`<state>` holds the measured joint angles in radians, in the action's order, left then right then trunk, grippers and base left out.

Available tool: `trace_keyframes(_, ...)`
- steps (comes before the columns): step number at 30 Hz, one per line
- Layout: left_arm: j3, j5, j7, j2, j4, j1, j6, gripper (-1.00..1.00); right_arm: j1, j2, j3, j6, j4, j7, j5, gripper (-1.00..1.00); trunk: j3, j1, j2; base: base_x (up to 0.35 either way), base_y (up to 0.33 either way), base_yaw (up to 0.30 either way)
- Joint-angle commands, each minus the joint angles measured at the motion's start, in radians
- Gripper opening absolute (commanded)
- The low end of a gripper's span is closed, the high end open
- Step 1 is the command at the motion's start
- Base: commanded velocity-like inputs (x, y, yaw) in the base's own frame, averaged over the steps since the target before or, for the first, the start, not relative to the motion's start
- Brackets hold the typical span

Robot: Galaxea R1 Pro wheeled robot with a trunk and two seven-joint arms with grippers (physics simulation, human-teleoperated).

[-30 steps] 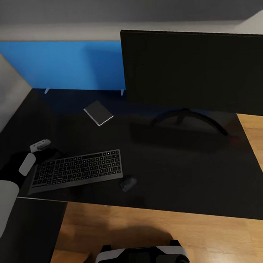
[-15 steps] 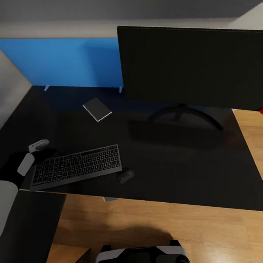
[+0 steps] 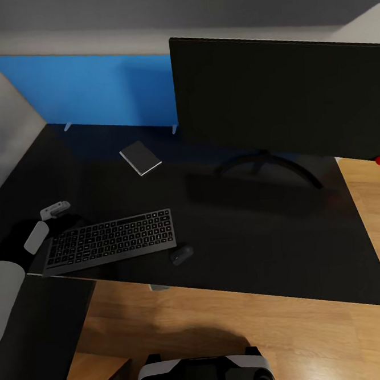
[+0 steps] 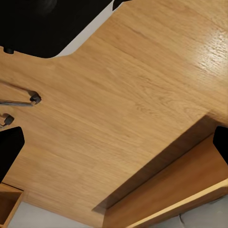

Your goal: In the bedroom, organize the workspace by keeping the computer under the desk, ensuring the monitor is on the desk, placing the keyboard on the desk next to the monitor, placing the mouse on the desk next to the keyboard, moving the folder from the swivel chair onto the desk next to the mouse, stacking the notebook on top of the folder with the pen on top of the notebook, and positioning the swivel chair next to the desk.

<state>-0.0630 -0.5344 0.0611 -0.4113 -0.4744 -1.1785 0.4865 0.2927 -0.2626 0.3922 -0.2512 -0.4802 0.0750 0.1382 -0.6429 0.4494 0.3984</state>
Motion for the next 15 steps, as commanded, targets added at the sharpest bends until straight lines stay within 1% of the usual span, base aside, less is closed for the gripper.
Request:
trace_keyframes(1,-0.006,-0.01,0.005,-0.002,-0.002,-0.001,0.005,1.0,0.0,-0.001,0.005,-0.002,-0.001,0.002,0.011,1.0,-0.001,0.001,0.002,0.0,0.0,0.0)
trace_keyframes(13,-0.006,-0.01,0.003,-0.009,-0.003,-0.001,0.006,1.0,0.0,-0.001,0.005,-0.002,-0.001,0.002,0.011,1.0,-0.001,0.001,0.002,-0.023,0.0,0.0)
trace_keyframes(15,-0.006,-0.01,0.003,-0.015,-0.003,-0.001,0.006,1.0,0.0,-0.001,0.005,-0.002,-0.001,0.002,0.011,1.0,-0.001,0.001,0.002,-0.005,0.0,0.0)
